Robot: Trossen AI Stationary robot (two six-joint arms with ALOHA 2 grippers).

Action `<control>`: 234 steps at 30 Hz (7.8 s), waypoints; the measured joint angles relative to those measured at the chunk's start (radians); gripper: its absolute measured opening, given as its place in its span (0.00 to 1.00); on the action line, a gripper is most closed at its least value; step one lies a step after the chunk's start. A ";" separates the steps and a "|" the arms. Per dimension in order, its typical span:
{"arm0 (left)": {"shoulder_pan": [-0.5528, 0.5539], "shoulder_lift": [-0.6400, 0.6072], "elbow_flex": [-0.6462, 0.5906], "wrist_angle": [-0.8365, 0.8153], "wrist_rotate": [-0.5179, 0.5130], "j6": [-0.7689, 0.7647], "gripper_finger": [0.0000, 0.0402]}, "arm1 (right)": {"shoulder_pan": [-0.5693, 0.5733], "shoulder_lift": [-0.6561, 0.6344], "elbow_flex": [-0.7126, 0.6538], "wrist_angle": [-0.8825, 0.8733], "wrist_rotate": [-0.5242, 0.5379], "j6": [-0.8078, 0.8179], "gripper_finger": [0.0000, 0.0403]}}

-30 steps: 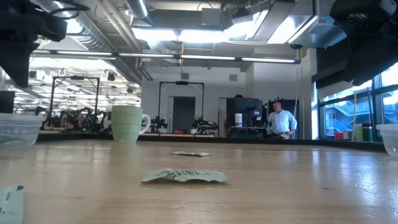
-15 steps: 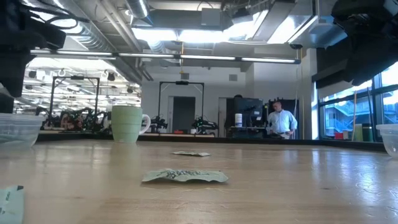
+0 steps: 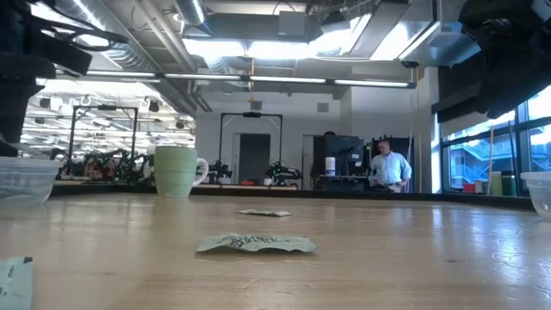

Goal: Pick and place items into bin
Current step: Put the white stevia packet into the left transparent bin

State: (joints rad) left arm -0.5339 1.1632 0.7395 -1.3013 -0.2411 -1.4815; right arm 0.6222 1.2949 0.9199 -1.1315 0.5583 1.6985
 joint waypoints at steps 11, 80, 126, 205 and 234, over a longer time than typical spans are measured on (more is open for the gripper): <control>0.000 0.083 0.000 0.020 0.027 0.000 0.01 | 0.000 0.000 0.000 0.003 0.000 0.000 0.33; -0.100 0.590 0.163 1.305 0.233 1.513 0.26 | 0.000 0.000 -0.001 0.041 -0.002 -0.002 0.33; -0.096 0.661 0.160 1.309 0.262 1.456 0.01 | 0.000 0.000 -0.001 0.040 -0.002 -0.002 0.33; -0.021 0.051 -0.010 -0.004 0.003 -0.194 0.07 | 0.000 0.000 -0.001 0.031 0.000 -0.006 0.33; 0.046 0.198 0.175 1.079 -0.102 1.080 0.21 | 0.000 0.000 -0.001 0.041 -0.001 -0.058 0.33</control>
State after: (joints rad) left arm -0.4881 1.3617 0.9142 -0.2220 -0.3433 -0.4013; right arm 0.6220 1.2953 0.9192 -1.0909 0.5575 1.6405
